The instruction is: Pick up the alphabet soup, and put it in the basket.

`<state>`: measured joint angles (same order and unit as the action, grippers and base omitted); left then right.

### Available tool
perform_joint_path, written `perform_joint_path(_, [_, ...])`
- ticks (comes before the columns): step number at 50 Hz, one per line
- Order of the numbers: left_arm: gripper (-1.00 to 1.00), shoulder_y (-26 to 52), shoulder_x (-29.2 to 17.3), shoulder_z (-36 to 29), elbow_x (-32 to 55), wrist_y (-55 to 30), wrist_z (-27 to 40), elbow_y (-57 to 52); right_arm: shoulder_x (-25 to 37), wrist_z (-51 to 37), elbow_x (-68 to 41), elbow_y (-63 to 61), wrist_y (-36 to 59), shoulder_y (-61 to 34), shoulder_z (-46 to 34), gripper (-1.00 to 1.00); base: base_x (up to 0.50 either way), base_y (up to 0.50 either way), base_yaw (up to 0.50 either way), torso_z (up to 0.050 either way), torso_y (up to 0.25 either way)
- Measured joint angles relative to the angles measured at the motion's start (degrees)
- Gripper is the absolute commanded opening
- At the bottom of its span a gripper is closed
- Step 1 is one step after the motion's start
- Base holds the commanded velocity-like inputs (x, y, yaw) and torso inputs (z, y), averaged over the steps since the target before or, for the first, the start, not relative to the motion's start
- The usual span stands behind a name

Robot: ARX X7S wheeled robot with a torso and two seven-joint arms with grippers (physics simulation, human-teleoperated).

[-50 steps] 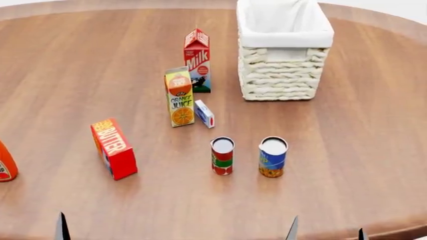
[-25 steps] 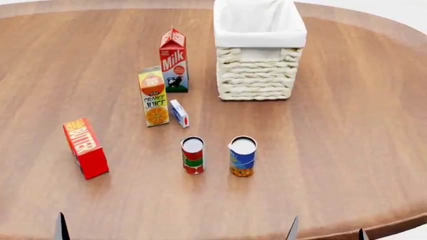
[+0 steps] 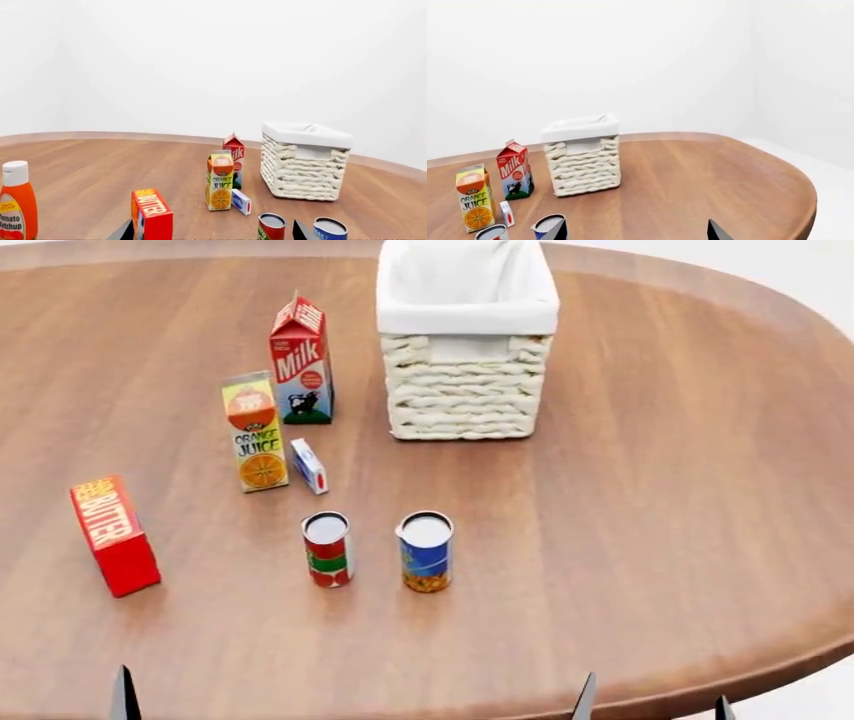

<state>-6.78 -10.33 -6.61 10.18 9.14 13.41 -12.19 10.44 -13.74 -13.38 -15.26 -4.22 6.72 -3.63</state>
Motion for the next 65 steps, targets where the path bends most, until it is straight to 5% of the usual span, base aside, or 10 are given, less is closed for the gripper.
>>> perform_joint_path(34, [1.0,-0.4,-1.1,-1.0,0.7,0.1,1.4,-1.0,1.1,-0.5,-0.5,-0.1,-1.7,0.3,-1.4,1.0,0.0,-0.14,0.0,0.0,0.0])
perform_joint_path(65, [1.0,-0.5,-1.9,-1.8,1.1,0.6,2.4,-1.3,1.9,-0.1,-0.2,-0.5,-5.1,1.0,-3.1,1.0,0.27,0.0,0.0,0.0,0.0])
